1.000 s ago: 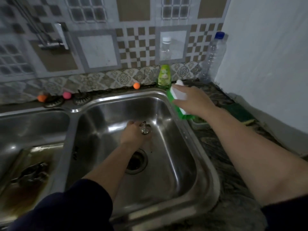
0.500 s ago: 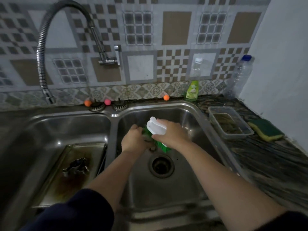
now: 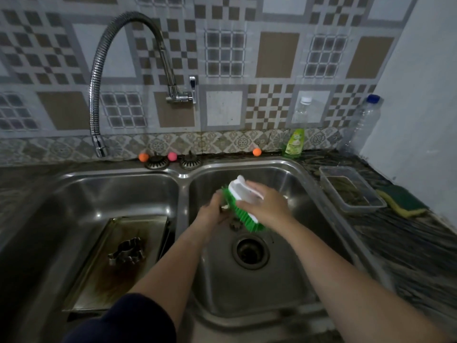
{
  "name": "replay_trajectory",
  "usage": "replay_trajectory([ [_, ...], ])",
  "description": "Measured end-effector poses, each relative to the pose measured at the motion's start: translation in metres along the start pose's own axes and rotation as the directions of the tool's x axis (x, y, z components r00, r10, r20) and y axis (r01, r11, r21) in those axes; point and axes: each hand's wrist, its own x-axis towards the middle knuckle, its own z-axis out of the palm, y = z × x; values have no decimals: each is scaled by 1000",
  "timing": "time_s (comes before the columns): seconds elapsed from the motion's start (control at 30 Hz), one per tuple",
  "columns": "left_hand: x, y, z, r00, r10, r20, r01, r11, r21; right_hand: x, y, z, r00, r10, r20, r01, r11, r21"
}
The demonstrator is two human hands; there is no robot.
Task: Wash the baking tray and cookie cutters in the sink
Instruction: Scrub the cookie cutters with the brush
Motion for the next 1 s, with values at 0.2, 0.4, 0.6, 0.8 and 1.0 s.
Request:
replay_trajectory([
  [0.2, -6, 10, 17, 963, -72, 259, 136, 962, -236, -6, -6, 0, 979, -74, -192, 37, 982, -185],
  [0.4, -1, 14, 31, 977, -12, 211, 66, 966, -251, -6, -5, -20, 993, -107, -51, 87, 952, -295],
  [0.6, 0, 2, 35, 975, 10, 222, 28, 986, -166, -8, 12, -21, 992, -108, -59, 83, 943, -323],
  [0.8, -8, -1, 42, 979, -21, 203, 56, 984, -171, -1, 8, -20, 989, -54, -140, 18, 969, -245],
  [1.0, 13, 10, 9, 991, -42, -129, 13, 976, -216, -12, -4, -4, 994, -46, -103, 29, 985, -167],
])
